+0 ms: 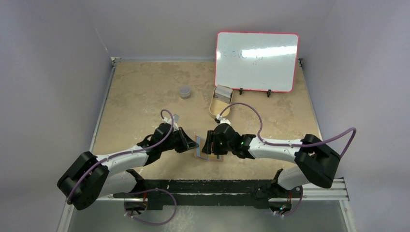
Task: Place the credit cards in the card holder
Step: Pick up the credit card from the storage box.
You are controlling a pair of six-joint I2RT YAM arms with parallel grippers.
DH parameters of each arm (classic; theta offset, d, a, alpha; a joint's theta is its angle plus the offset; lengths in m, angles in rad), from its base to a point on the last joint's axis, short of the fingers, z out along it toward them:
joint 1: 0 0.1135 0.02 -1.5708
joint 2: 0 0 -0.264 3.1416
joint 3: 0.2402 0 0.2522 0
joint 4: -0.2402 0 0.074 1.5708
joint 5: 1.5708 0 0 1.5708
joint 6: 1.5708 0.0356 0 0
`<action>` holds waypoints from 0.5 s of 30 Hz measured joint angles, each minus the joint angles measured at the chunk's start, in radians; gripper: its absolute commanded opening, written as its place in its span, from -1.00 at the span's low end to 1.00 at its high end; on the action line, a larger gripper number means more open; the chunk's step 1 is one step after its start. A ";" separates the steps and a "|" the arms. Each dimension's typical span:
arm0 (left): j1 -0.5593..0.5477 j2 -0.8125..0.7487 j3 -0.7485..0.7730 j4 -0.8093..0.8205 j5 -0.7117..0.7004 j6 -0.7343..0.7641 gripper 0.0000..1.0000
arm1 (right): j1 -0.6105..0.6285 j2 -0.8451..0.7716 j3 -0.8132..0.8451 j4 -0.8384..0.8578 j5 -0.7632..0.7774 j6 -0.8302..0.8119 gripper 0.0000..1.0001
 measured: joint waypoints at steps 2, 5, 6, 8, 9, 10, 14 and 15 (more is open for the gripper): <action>0.000 -0.006 0.000 0.000 0.000 0.000 -1.00 | 0.000 -0.001 0.001 0.000 0.001 0.000 0.14; 0.000 -0.013 0.000 -0.003 -0.001 0.000 -1.00 | 0.008 -0.008 0.002 0.002 -0.001 0.001 0.16; 0.000 -0.015 0.000 -0.005 -0.003 0.000 -1.00 | 0.011 -0.011 0.002 0.003 -0.001 0.002 0.16; 0.000 -0.019 0.000 -0.006 -0.007 0.000 -1.00 | 0.021 -0.014 0.002 0.016 -0.006 0.005 0.17; 0.000 -0.019 0.000 -0.006 -0.009 0.000 -1.00 | 0.025 -0.014 0.002 0.023 -0.011 0.007 0.17; 0.000 -0.019 0.000 -0.006 -0.011 0.000 -1.00 | 0.028 -0.013 0.002 0.028 -0.018 0.008 0.18; 0.000 -0.019 0.000 -0.006 -0.011 0.000 -1.00 | 0.034 -0.003 0.006 0.043 -0.024 0.011 0.18; 0.000 -0.019 0.000 -0.006 -0.012 -0.001 -1.00 | 0.035 0.003 0.008 0.044 -0.023 0.011 0.18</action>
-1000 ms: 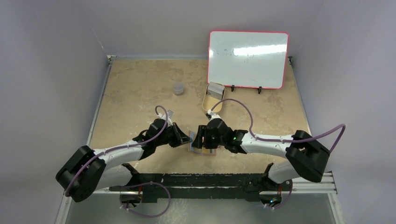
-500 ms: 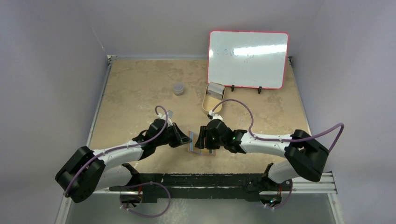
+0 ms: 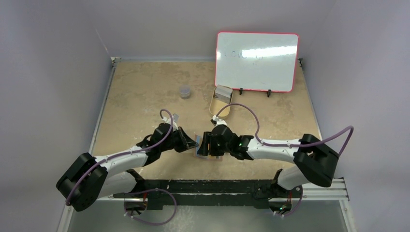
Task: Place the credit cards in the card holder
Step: Pick up the credit card from the storage box.
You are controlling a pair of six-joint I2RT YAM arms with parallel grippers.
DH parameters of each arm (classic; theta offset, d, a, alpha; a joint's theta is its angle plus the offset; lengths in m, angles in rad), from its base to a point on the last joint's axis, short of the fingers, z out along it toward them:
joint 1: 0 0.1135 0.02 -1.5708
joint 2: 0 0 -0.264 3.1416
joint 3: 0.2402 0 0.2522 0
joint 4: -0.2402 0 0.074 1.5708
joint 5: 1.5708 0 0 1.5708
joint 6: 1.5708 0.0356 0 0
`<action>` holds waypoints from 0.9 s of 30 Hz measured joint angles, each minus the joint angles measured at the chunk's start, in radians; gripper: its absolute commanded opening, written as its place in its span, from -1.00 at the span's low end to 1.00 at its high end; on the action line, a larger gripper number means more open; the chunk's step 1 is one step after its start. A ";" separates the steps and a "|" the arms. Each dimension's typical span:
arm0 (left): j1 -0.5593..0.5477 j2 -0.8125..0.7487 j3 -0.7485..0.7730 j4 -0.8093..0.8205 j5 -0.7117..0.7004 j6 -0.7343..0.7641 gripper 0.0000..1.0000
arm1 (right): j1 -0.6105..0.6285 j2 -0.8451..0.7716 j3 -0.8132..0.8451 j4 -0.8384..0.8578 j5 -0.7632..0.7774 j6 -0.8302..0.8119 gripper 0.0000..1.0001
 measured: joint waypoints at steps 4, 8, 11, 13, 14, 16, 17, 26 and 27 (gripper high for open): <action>0.000 -0.002 0.000 -0.001 -0.006 0.000 -1.00 | 0.000 0.027 0.013 -0.001 0.005 0.001 0.17; -0.001 -0.003 0.000 -0.005 -0.012 0.000 -1.00 | 0.001 0.048 0.033 -0.025 0.031 0.001 0.15; -0.001 -0.003 0.000 -0.007 -0.013 0.000 -1.00 | 0.003 0.041 0.035 -0.051 0.054 0.003 0.15; -0.001 -0.003 0.000 -0.008 -0.014 0.001 -1.00 | 0.003 0.027 0.035 -0.075 0.067 0.004 0.16; -0.001 -0.003 0.000 -0.009 -0.014 0.001 -1.00 | 0.004 0.018 0.035 -0.087 0.077 0.004 0.17; -0.001 -0.003 0.000 -0.015 -0.014 0.007 -1.00 | 0.004 -0.003 0.035 -0.108 0.091 0.004 0.18; -0.001 -0.003 0.000 -0.021 -0.017 0.010 -1.00 | 0.004 -0.012 0.035 -0.118 0.101 0.005 0.18; -0.001 -0.002 0.005 -0.053 -0.025 0.039 -1.00 | 0.004 -0.046 0.035 -0.190 0.132 0.033 0.16; -0.001 -0.002 0.005 -0.055 -0.025 0.039 -1.00 | 0.004 -0.055 0.035 -0.202 0.135 0.038 0.17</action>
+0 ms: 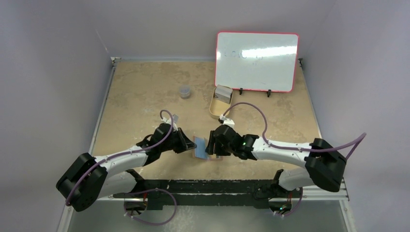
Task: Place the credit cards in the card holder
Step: Pick up the credit card from the storage box.
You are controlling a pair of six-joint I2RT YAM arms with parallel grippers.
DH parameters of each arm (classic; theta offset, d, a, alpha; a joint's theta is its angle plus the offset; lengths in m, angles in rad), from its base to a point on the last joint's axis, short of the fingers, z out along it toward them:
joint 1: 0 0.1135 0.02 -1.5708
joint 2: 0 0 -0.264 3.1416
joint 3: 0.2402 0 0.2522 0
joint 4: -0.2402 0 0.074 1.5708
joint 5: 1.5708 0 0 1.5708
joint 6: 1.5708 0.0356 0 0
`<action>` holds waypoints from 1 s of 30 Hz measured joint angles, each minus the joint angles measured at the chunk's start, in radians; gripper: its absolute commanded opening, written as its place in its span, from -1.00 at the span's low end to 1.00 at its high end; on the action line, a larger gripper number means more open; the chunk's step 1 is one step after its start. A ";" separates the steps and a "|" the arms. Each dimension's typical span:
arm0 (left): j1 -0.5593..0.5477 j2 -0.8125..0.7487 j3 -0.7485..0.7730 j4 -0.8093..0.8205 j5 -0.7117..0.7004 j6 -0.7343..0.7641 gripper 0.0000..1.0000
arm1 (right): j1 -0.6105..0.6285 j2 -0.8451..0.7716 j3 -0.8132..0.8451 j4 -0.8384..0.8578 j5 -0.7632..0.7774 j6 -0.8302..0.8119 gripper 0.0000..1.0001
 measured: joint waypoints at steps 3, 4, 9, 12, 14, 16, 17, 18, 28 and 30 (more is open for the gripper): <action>0.000 0.002 0.000 -0.007 0.000 0.007 -1.00 | 0.000 -0.057 0.000 -0.064 0.024 0.017 0.17; 0.000 0.004 0.001 -0.008 0.000 0.008 -1.00 | 0.000 -0.083 -0.002 -0.084 0.030 0.021 0.17; 0.000 0.013 0.014 -0.014 0.008 0.025 -1.00 | -0.016 -0.221 -0.024 -0.166 0.066 0.024 0.17; 0.000 0.013 0.017 -0.019 0.010 0.032 -1.00 | -0.035 -0.264 -0.023 -0.190 0.085 0.003 0.17; 0.000 0.015 0.017 -0.021 0.011 0.038 -1.00 | -0.046 -0.277 -0.023 -0.197 0.094 -0.032 0.18; 0.000 0.019 0.017 -0.021 0.013 0.043 -1.00 | -0.060 -0.276 -0.012 -0.200 0.098 -0.089 0.17; 0.000 0.022 0.017 -0.022 0.016 0.047 -1.00 | -0.070 -0.270 0.000 -0.203 0.099 -0.122 0.17; 0.000 0.023 0.017 -0.023 0.018 0.048 -1.00 | -0.083 -0.262 0.019 -0.208 0.099 -0.156 0.17; 0.000 0.032 0.017 -0.034 0.047 0.066 -0.96 | -0.343 -0.093 0.275 -0.126 0.098 -0.621 0.17; 0.000 0.036 0.017 -0.033 0.053 0.066 -0.96 | -0.381 -0.048 0.312 -0.090 0.097 -0.721 0.16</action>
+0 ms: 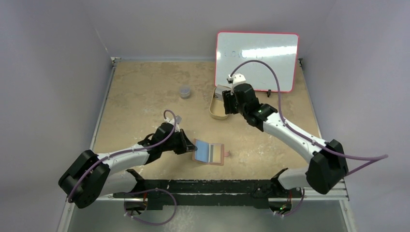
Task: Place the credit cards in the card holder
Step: Pick up the credit card from the storage box.
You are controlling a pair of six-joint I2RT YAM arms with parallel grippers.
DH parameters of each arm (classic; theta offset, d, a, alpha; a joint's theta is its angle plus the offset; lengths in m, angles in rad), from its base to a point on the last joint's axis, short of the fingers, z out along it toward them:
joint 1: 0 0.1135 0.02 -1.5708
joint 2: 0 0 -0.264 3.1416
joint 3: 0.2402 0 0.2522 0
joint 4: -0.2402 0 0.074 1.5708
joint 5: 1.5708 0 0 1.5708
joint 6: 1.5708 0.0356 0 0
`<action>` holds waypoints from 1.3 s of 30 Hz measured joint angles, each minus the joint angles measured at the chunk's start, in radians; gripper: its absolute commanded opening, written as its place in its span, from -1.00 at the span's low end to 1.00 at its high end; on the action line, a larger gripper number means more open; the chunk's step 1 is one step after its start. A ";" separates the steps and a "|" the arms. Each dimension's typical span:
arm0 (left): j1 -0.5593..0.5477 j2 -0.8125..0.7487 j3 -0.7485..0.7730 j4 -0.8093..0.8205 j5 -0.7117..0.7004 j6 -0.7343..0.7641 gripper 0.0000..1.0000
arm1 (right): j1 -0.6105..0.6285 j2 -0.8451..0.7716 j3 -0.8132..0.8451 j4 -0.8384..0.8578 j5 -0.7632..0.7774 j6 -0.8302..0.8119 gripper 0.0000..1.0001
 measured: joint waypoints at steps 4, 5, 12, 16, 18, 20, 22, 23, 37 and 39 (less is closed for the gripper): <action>0.000 0.004 0.000 0.015 0.019 -0.002 -0.95 | -0.067 0.103 0.054 0.074 -0.016 -0.214 0.16; 0.000 0.004 0.000 0.020 0.023 -0.002 -0.95 | -0.077 0.128 0.063 0.090 -0.016 -0.264 0.16; -0.001 0.004 0.000 0.023 0.037 -0.001 -0.95 | -0.100 0.323 0.132 0.209 -0.062 -0.574 0.16; -0.002 0.003 -0.006 0.039 0.039 -0.003 -0.94 | -0.100 0.439 0.214 0.235 -0.105 -0.687 0.16; -0.002 0.003 -0.014 0.048 0.040 -0.005 -0.95 | -0.100 0.488 0.243 0.245 -0.114 -0.739 0.16; -0.002 0.003 -0.021 0.058 0.040 -0.010 -0.95 | -0.100 0.509 0.251 0.247 -0.121 -0.764 0.15; -0.002 0.003 -0.029 0.061 0.040 -0.019 -0.94 | -0.100 0.541 0.260 0.251 -0.122 -0.794 0.13; -0.002 0.003 -0.032 0.063 0.040 -0.019 -0.95 | -0.100 0.558 0.264 0.251 -0.120 -0.806 0.13; -0.006 0.003 -0.053 0.112 0.045 -0.029 -0.94 | -0.099 0.658 0.296 0.265 0.032 -0.863 0.01; -0.006 0.003 -0.058 0.116 0.045 -0.031 -0.94 | -0.097 0.658 0.296 0.265 0.042 -0.862 -0.03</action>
